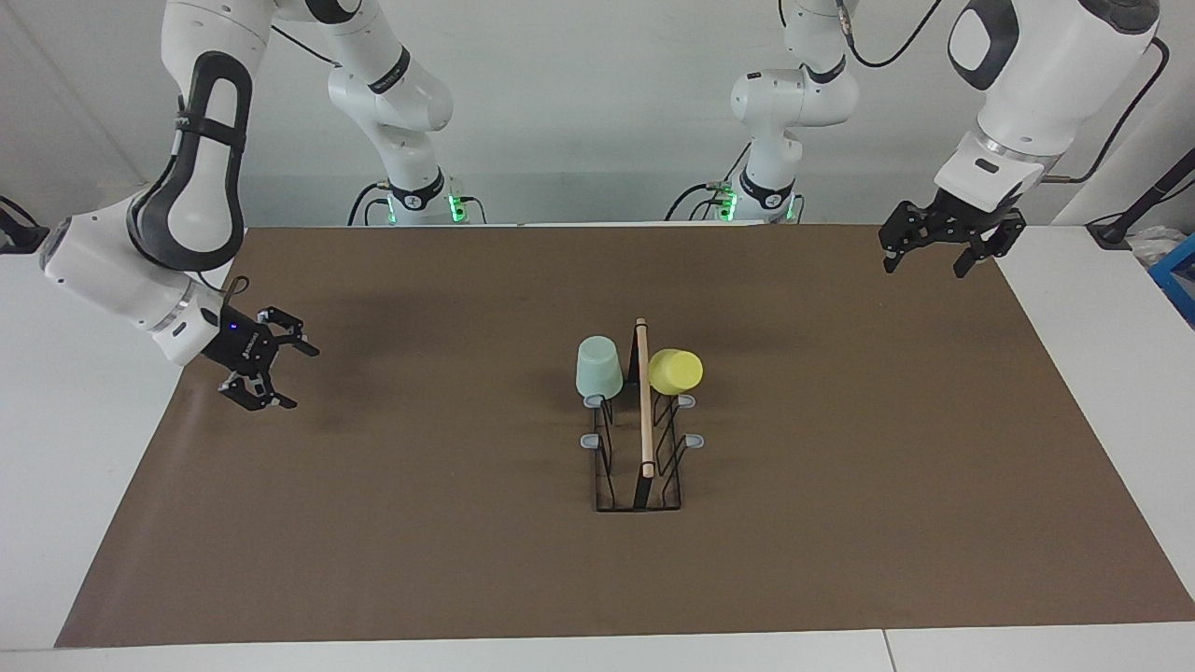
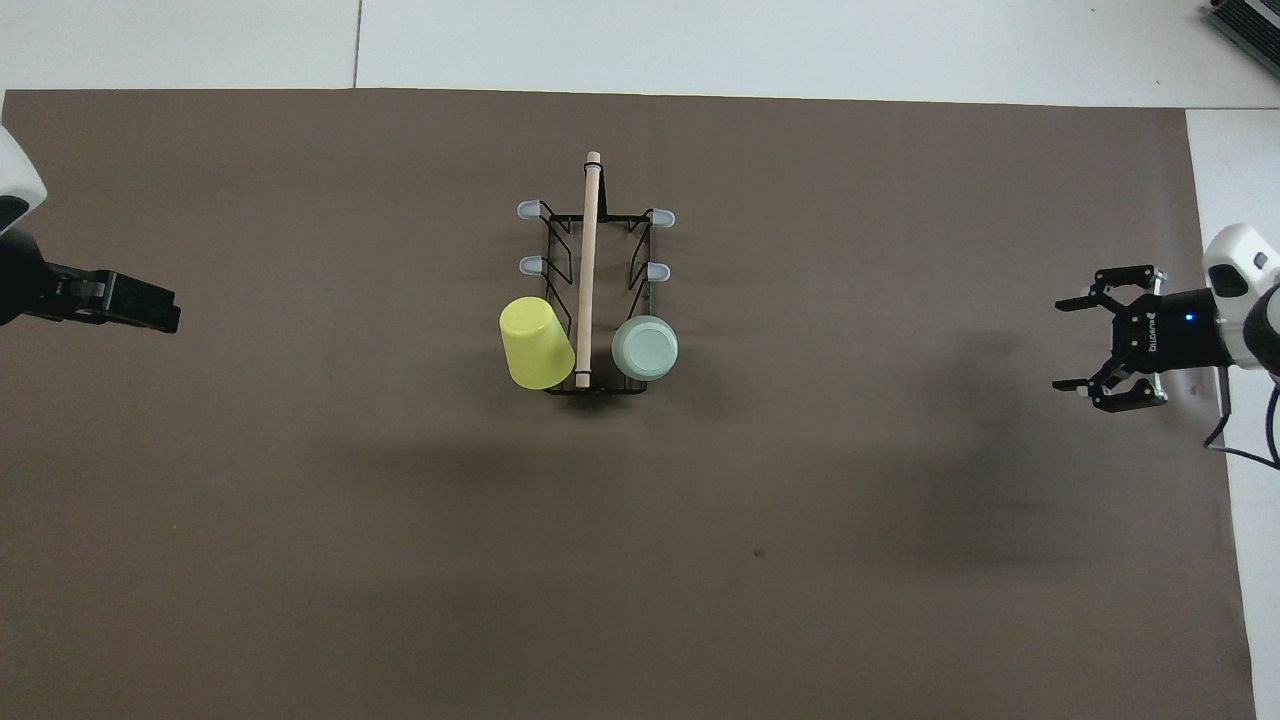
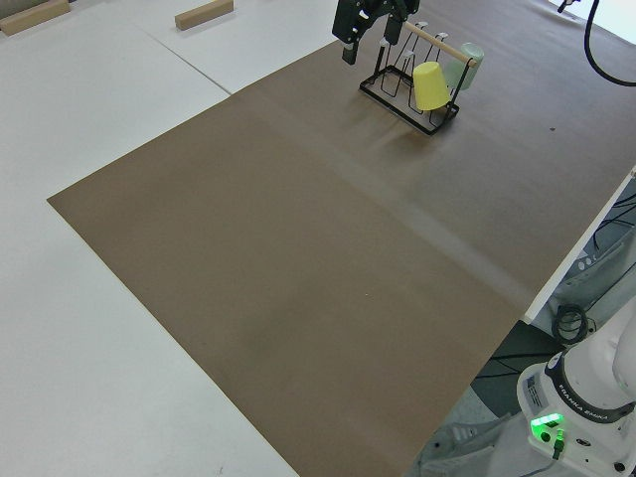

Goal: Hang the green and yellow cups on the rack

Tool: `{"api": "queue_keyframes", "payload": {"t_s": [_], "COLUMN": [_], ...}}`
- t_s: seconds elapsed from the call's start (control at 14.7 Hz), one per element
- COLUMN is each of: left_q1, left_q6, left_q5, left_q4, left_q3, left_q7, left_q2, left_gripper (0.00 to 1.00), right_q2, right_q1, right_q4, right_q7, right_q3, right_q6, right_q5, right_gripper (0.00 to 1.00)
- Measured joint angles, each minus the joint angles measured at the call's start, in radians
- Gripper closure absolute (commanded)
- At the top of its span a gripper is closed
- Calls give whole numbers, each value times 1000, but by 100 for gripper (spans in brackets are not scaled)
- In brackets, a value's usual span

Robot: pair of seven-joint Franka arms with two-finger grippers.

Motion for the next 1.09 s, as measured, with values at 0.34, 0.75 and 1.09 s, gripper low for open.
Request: {"api": "queue_keyframes", "payload": {"t_s": [0.34, 0.75, 1.09], "left_q1": [1, 2, 2], "left_q6": [-12, -15, -14], "left_q5": [0, 0, 0], "left_q4": [-9, -12, -12], "left_q3": [0, 0, 0], "left_q7": [-4, -4, -4], "left_q2": [-10, -13, -13], "left_gripper": [0, 0, 0], "right_q2": [-27, -176, -226], "right_q1": [19, 242, 304], "right_q4": [6, 73, 113], "right_q7": [317, 1010, 1377], "right_q3": [10, 26, 29], "right_q6": [-4, -194, -276], "right_q5": [-173, -412, -419], "right_gripper": [0, 0, 0]}}
